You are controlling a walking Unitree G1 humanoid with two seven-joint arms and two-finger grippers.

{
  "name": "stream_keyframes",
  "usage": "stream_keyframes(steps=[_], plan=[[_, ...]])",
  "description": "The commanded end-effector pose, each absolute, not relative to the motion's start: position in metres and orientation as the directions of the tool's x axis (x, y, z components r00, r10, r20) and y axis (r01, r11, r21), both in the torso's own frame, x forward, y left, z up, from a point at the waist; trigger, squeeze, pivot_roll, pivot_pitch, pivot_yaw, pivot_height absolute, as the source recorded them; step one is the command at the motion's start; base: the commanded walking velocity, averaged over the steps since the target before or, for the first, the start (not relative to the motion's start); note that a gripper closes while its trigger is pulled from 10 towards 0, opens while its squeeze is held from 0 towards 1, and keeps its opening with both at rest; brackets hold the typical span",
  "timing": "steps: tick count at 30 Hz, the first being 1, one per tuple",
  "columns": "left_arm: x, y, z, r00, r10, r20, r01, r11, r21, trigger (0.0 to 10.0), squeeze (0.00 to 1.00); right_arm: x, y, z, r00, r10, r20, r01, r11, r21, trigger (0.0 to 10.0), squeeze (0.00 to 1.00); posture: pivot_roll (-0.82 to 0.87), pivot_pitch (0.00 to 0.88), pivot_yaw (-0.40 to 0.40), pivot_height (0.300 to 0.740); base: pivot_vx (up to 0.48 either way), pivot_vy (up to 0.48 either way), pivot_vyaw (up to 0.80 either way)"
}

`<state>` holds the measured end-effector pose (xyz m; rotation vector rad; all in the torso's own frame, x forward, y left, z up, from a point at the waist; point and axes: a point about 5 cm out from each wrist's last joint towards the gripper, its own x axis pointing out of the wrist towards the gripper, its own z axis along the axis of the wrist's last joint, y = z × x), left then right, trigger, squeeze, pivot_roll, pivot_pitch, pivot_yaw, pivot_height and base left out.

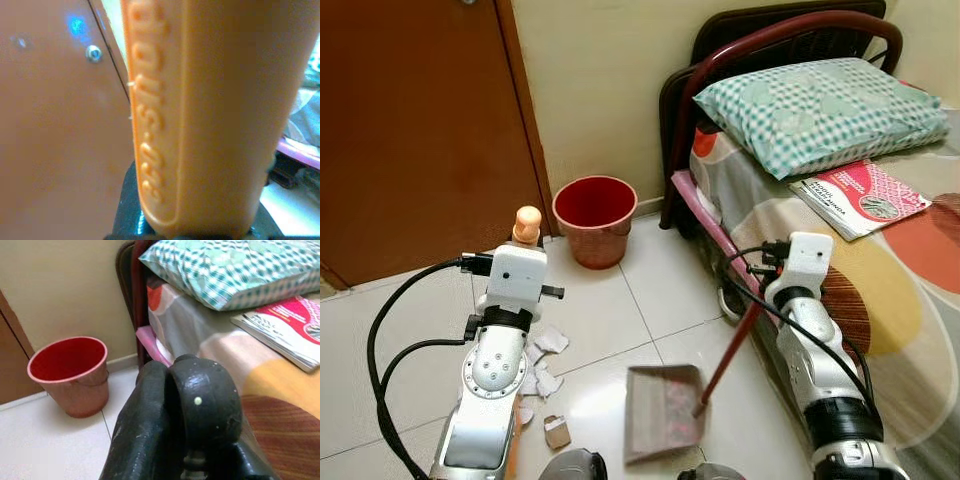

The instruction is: Sweep floor

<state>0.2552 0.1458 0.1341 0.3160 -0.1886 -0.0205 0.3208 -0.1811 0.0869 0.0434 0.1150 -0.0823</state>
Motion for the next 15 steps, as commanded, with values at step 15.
stream_keyframes(steps=[15], plan=[[0.271,0.127,0.126,0.986,-0.051,0.161,0.010,0.968,0.250,10.0,0.00,0.347,-0.166,0.112,0.997,-0.074,-0.018,0.075,0.997,0.005,10.0,0.00,0.01,0.089,-0.004,0.740,0.000,0.000,0.00]])
